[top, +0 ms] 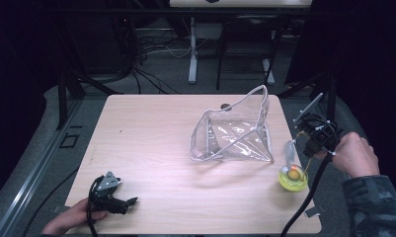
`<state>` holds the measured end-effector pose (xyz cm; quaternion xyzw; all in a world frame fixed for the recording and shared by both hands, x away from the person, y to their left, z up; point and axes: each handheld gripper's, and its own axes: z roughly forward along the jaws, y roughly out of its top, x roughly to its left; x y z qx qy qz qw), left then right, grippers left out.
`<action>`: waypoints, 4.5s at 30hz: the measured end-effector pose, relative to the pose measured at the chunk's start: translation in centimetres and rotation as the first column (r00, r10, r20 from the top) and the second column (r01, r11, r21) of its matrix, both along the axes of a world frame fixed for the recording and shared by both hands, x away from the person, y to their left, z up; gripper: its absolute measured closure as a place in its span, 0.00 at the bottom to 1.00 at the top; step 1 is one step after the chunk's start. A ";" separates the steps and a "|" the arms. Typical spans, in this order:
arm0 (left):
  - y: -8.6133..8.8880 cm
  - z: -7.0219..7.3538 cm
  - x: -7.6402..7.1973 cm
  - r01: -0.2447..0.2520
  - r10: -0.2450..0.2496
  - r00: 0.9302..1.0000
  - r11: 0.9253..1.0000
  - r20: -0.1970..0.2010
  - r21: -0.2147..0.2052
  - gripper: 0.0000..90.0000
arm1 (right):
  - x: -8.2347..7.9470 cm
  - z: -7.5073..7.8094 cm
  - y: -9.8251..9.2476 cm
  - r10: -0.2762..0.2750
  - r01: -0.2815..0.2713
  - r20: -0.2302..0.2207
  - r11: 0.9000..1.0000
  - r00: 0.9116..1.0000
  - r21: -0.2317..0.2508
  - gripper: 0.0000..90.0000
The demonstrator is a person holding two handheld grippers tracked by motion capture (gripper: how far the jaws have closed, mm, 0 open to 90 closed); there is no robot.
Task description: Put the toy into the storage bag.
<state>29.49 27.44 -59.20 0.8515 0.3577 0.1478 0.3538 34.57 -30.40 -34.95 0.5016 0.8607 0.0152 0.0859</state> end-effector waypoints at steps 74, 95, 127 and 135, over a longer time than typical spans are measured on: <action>0.0 0.0 0.0 0.003 -0.003 1.000 1.000 0.003 0.005 0.00 | 6.4 12.8 1.3 -0.064 0.070 0.134 0.997 0.989 -0.036 0.97; 0.0 0.0 0.0 0.003 -0.003 1.000 1.000 0.003 0.005 0.00 | 7.1 16.9 4.2 -0.011 0.020 0.196 0.999 0.981 -0.047 0.97; 0.0 0.0 0.0 0.003 -0.003 1.000 1.000 0.003 0.005 0.00 | 9.0 18.9 11.3 0.118 -0.109 0.212 0.993 0.970 -0.053 0.97; 0.0 0.0 0.0 0.003 -0.003 1.000 1.000 0.003 0.005 0.00 | 9.5 18.4 13.1 0.146 -0.143 0.201 0.989 0.969 -0.030 0.97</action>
